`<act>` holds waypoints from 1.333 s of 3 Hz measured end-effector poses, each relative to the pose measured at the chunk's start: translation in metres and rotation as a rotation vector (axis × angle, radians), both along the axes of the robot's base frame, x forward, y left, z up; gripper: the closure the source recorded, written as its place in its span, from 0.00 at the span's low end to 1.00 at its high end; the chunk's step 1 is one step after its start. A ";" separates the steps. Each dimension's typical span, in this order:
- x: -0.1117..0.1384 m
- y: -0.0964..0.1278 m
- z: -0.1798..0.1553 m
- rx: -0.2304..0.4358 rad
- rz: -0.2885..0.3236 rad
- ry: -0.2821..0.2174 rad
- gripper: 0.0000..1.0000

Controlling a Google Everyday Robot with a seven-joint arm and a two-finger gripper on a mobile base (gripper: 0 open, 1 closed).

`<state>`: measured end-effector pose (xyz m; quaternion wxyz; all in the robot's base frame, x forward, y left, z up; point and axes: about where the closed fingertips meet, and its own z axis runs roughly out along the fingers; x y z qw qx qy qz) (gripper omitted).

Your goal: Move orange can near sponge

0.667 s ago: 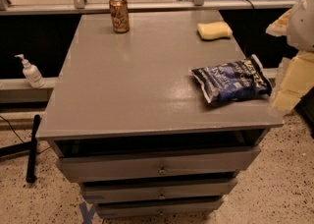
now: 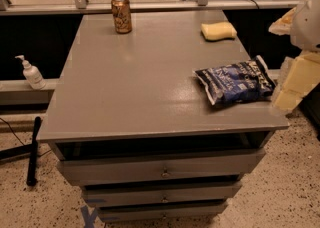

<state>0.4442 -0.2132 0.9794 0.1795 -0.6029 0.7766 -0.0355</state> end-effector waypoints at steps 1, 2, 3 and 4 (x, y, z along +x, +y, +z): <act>0.031 0.020 -0.009 0.099 0.030 -0.041 0.00; 0.090 0.058 -0.019 0.243 0.074 -0.123 0.00; 0.149 0.092 -0.024 0.397 0.082 -0.196 0.00; 0.210 0.124 -0.040 0.555 0.053 -0.256 0.00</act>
Offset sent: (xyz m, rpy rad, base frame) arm 0.1693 0.1022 -0.0254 0.4285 -0.2439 0.1203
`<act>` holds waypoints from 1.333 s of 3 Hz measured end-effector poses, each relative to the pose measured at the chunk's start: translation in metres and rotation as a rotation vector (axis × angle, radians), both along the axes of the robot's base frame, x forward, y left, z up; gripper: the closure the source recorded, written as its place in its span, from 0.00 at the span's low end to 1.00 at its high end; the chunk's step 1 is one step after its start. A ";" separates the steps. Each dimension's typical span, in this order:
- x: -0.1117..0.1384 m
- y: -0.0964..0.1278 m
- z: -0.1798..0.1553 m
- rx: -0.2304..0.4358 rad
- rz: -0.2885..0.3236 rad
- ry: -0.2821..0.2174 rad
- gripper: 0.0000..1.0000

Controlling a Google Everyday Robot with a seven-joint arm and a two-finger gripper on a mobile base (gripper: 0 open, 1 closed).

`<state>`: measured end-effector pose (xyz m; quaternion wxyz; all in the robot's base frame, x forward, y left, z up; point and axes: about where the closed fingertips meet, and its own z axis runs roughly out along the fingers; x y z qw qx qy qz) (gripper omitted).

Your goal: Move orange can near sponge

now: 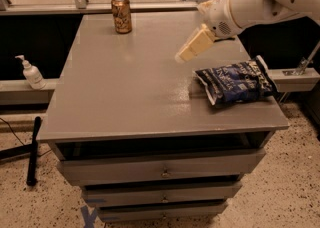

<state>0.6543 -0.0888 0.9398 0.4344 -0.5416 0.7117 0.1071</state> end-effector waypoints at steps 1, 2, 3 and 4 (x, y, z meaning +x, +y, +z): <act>0.000 0.000 0.000 0.000 0.000 0.000 0.00; 0.026 0.015 -0.005 0.060 -0.026 -0.026 0.00; 0.083 0.048 -0.011 0.159 -0.047 -0.071 0.00; 0.128 0.079 -0.014 0.222 -0.045 -0.108 0.00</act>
Offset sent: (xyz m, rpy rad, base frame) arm 0.1011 0.0501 -0.0143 0.2317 -0.1032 -0.1089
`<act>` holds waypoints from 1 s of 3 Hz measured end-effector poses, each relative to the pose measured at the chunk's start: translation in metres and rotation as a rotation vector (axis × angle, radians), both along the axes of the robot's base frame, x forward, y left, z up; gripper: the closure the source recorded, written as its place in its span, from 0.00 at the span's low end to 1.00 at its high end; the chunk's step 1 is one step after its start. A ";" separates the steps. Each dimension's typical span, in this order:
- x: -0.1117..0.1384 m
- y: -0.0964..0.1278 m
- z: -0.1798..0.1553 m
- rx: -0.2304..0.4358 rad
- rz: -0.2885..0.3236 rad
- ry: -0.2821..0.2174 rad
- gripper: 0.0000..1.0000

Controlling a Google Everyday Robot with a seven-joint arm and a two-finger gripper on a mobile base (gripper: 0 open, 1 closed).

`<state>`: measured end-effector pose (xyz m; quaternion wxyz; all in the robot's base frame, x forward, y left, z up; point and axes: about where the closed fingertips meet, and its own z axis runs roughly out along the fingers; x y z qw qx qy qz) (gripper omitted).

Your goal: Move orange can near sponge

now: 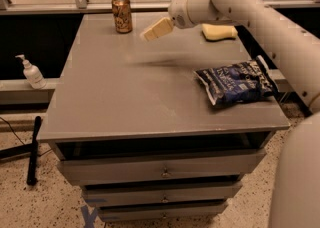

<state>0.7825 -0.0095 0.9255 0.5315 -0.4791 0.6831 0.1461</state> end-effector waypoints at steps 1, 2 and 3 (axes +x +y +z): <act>0.032 0.024 -0.005 0.022 0.001 -0.022 0.00; 0.061 0.041 -0.018 0.027 -0.003 -0.016 0.00; 0.080 0.059 -0.024 0.049 0.006 -0.011 0.00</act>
Offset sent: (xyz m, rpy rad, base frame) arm 0.1003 0.0531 -0.0285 0.0308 -0.0141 -0.0193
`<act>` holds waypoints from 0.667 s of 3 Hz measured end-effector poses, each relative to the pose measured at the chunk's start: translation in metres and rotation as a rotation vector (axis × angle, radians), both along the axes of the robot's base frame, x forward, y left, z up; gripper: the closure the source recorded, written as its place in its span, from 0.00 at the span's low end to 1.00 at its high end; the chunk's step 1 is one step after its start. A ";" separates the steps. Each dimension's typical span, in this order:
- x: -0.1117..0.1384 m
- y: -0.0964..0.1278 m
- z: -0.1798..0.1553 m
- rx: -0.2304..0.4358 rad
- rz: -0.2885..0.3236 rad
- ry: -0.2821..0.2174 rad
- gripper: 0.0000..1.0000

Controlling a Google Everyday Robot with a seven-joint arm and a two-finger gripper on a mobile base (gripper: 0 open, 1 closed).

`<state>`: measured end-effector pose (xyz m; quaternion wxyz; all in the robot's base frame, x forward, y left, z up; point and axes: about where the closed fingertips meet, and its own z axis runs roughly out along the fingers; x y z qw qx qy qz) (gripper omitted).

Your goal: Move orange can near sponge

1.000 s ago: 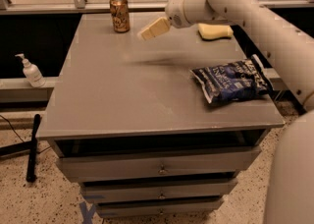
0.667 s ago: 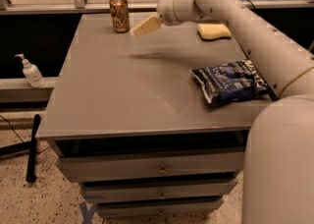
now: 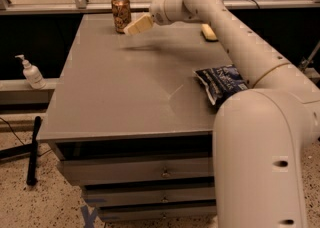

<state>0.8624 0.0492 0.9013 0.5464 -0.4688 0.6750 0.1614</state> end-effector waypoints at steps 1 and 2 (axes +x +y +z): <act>0.014 0.028 0.003 0.042 0.026 -0.004 0.00; 0.024 0.053 0.005 0.086 0.049 0.001 0.00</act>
Offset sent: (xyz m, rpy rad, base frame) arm 0.0426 0.0741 0.0148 0.1408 0.0001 0.0683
